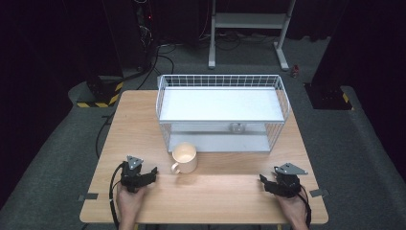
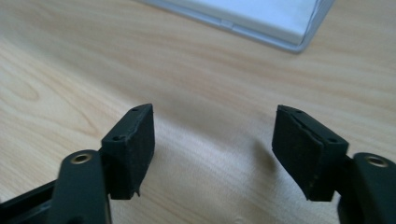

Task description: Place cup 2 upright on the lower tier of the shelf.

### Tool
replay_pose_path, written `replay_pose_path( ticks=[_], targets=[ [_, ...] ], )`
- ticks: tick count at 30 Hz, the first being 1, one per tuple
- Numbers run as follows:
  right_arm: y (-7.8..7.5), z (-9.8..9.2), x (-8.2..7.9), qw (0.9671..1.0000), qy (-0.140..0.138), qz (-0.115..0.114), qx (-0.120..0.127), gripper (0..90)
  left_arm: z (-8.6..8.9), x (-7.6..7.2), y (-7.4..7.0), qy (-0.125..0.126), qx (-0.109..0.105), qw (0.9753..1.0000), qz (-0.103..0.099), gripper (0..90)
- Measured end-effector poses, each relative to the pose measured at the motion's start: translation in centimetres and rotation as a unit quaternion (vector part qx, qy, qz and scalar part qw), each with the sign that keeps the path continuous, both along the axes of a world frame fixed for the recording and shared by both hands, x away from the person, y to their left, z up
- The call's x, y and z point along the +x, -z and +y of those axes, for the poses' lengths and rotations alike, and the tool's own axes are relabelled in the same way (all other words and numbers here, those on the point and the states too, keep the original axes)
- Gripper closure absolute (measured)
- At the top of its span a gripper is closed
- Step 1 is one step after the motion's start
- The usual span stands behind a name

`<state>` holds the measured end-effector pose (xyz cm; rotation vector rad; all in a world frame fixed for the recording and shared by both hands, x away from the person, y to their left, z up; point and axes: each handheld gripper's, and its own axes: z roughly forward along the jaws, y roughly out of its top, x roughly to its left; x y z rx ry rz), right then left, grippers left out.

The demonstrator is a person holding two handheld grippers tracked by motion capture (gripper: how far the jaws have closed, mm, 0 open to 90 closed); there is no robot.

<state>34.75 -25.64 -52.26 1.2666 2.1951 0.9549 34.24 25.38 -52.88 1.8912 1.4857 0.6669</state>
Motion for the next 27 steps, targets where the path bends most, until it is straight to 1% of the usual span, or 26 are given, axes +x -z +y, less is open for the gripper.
replay_pose_path(
  ticks=[1, 4, 6, 7, 9, 10, 12, 14, 16, 17, 19, 20, 21, 22, 24, 26, 27],
  targets=[
    [0.1, 0.0, 0.3, 0.9999, 0.000, 0.016, -0.004, 24.7, 0.0, 0.0, 0.0, -0.002, -0.003, 1.0000, -0.001, 23.2],
    [0.1, 0.1, 0.3, 0.9999, 0.001, 0.015, -0.005, 24.2, 0.1, 0.0, 0.0, -0.003, -0.007, 1.0000, -0.001, 24.2],
    [0.1, 0.2, 0.3, 0.9998, 0.004, 0.019, -0.003, 22.7, 0.1, -0.1, 0.0, -0.011, -0.007, 0.9999, -0.001, 24.2],
    [0.1, 0.2, 0.3, 0.9998, 0.004, 0.019, -0.003, 22.7, 0.1, -0.1, -0.1, -0.009, -0.002, 1.0000, 0.002, 24.2],
    [0.1, 0.2, 0.4, 0.9998, 0.004, 0.018, -0.005, 22.4, 0.0, -0.3, -0.1, -0.009, 0.000, 1.0000, 0.003, 23.1],
    [0.1, 0.2, 0.4, 0.9998, 0.004, 0.018, -0.005, 22.4, 0.0, -0.4, -0.1, -0.008, -0.007, 0.9999, 0.000, 23.1],
    [0.1, 0.2, 0.3, 0.9998, 0.003, 0.018, -0.005, 22.3, 0.1, -0.7, -0.4, -0.007, -0.028, 0.9996, -0.002, 22.2],
    [0.1, 0.2, 0.4, 0.9998, 0.003, 0.018, -0.004, 22.3, 0.0, -1.0, -0.7, 0.001, -0.045, 0.9990, -0.005, 21.5],
    [0.1, 0.2, 0.4, 0.9998, 0.003, 0.018, -0.005, 22.3, -0.3, -1.3, -1.0, 0.009, -0.049, 0.9987, -0.010, 20.6],
    [0.1, 0.2, 0.4, 0.9998, 0.003, 0.018, -0.005, 22.3, -0.5, -1.6, -1.2, 0.013, -0.054, 0.9983, -0.016, 20.3],
    [0.1, 0.2, 0.4, 0.9998, 0.002, 0.017, -0.005, 22.2, -0.8, -2.0, -1.4, 0.026, -0.054, 0.9980, -0.021, 19.5],
    [0.1, 0.2, 0.4, 0.9998, 0.004, 0.019, -0.005, 22.2, -1.0, -2.4, -1.5, 0.034, -0.054, 0.9977, -0.020, 18.5],
    [0.1, 0.2, 0.4, 0.9998, 0.004, 0.019, -0.005, 22.2, -1.0, -2.4, -1.5, 0.034, -0.054, 0.9977, -0.020, 18.1],
    [0.1, 0.2, 0.4, 0.9998, 0.002, 0.017, -0.006, 22.2, -1.2, -2.8, -1.5, 0.041, -0.050, 0.9977, -0.019, 18.1],
    [0.1, 0.2, 0.5, 0.9998, 0.002, 0.017, -0.006, 22.2, -1.6, -3.3, -1.4, 0.052, -0.048, 0.9974, -0.015, 16.7],
    [0.1, 0.2, 0.5, 0.9998, 0.003, 0.017, -0.006, 22.2, -1.9, -3.8, -1.5, 0.061, -0.044, 0.9970, -0.015, 15.1],
    [0.1, 0.2, 0.5, 0.9998, 0.002, 0.017, -0.006, 22.2, -2.1, -4.0, -1.5, 0.065, -0.047, 0.9965, -0.019, 14.9]
  ],
)
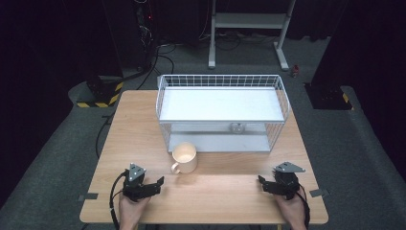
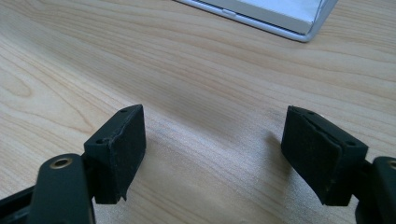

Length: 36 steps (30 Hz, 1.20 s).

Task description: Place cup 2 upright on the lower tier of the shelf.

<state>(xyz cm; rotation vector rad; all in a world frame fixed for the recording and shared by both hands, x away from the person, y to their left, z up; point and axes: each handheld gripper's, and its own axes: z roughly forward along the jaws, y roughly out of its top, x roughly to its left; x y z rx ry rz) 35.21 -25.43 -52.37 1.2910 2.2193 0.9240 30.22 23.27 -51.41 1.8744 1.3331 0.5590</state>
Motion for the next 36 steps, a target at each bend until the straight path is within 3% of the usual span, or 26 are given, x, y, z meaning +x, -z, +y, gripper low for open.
replay_pose_path(
  ticks=[3, 7, 11, 18, 31, 36],
  targets=[
    [0.0, 0.0, 0.0, 1.0000, 0.001, 0.001, 0.000, 22.2, -0.7, -0.5, -0.2, 0.013, -0.003, 0.9999, -0.009, 14.0],
    [0.0, 0.0, 0.0, 1.0000, 0.001, 0.001, 0.001, 22.2, -2.0, -0.5, -0.4, 0.029, 0.017, 0.9994, -0.011, 13.0],
    [0.0, 0.0, 0.0, 1.0000, 0.000, 0.000, 0.000, 22.2, -3.3, -0.1, -0.6, 0.052, 0.019, 0.9984, -0.010, 9.4],
    [0.0, 0.0, 0.0, 1.0000, 0.000, 0.000, 0.000, 22.2, -5.0, 1.5, -0.8, 0.065, 0.020, 0.9977, -0.004, 6.7],
    [0.0, 0.0, 0.0, 1.0000, 0.002, 0.002, 0.001, 22.2, -7.4, 3.9, -1.1, 0.064, 0.055, 0.9964, -0.006, 2.0],
    [0.0, 0.0, 0.0, 1.0000, 0.002, 0.002, 0.001, 22.2, -7.9, 4.6, -1.4, 0.062, 0.039, 0.9972, -0.010, 0.2]
  ],
)
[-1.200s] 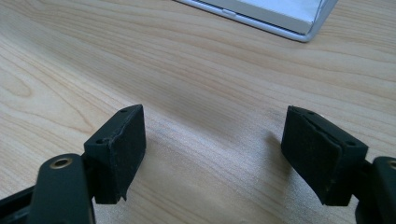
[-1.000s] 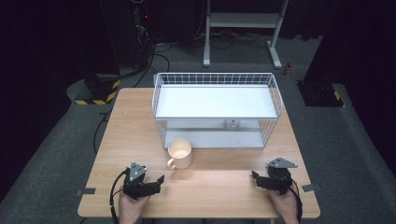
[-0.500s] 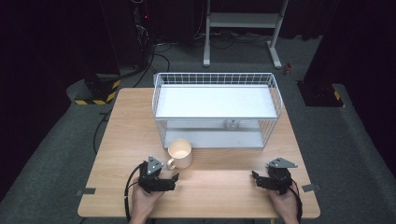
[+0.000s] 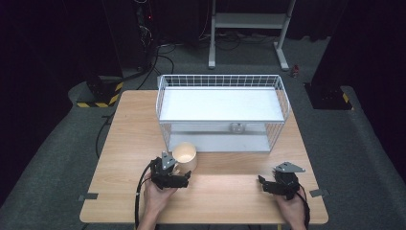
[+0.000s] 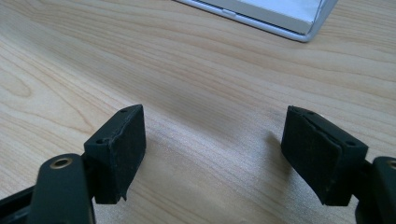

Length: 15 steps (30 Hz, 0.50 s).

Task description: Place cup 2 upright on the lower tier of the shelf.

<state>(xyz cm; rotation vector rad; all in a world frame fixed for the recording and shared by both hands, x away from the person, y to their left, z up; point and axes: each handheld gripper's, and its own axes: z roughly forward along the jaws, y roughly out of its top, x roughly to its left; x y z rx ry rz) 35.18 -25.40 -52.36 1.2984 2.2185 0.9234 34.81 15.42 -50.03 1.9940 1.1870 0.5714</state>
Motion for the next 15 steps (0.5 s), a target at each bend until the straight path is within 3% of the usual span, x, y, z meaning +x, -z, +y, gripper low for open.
replay_pose_path(
  ticks=[9, 15],
  targets=[
    [0.0, 0.0, 0.0, 1.0000, 0.001, 0.000, 0.000, 22.2, -0.6, 0.9, -0.4, -0.005, -0.003, 0.9999, -0.011, 0.2],
    [0.0, 0.0, 0.0, 1.0000, 0.001, 0.000, 0.001, 22.2, -0.7, 1.4, 0.0, -0.002, -0.011, 0.9999, -0.002, 0.3]
  ],
)
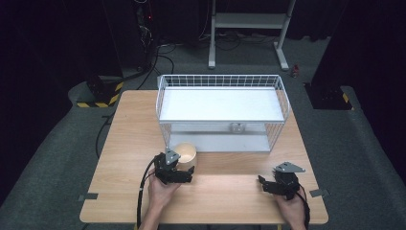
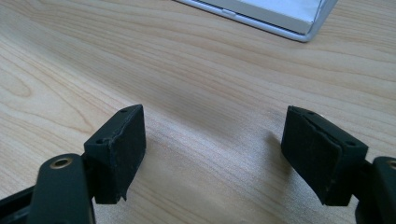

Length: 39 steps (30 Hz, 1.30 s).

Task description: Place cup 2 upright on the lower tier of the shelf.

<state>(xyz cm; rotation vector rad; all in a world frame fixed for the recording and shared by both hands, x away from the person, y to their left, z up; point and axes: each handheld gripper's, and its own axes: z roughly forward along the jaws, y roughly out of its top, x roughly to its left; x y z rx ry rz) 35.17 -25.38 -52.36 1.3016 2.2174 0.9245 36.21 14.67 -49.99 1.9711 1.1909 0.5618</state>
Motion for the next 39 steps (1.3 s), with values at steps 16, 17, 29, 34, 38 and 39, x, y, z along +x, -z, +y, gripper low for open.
replay_pose_path(
  ticks=[16, 17, 29, 34, 38, 39],
  targets=[
    [0.0, 0.0, 0.0, 1.0000, 0.000, 0.000, 0.000, 22.3, -0.6, 0.6, 0.4, -0.007, -0.006, 0.9996, -0.026, 8.5],
    [0.0, 0.0, 0.0, 1.0000, 0.001, 0.000, 0.000, 22.3, -0.7, 0.6, 0.4, -0.007, -0.002, 0.9996, -0.027, 8.5],
    [0.0, 0.0, 0.0, 1.0000, 0.001, 0.000, 0.000, 22.3, -0.7, 0.4, 0.4, -0.003, 0.006, 0.9993, -0.037, 9.1],
    [0.0, 0.0, 0.0, 1.0000, 0.001, 0.000, 0.000, 22.3, -0.9, 0.3, 0.4, -0.002, 0.008, 0.9992, -0.040, 9.1],
    [0.0, 0.0, 0.0, 1.0000, 0.001, 0.000, 0.000, 22.3, -1.1, 0.3, 0.3, 0.004, 0.000, 0.9993, -0.037, 9.2],
    [0.0, 0.0, 0.0, 1.0000, 0.000, 0.000, 0.000, 22.3, -1.2, 0.3, 0.4, 0.002, -0.002, 0.9993, -0.038, 9.2]
  ],
)
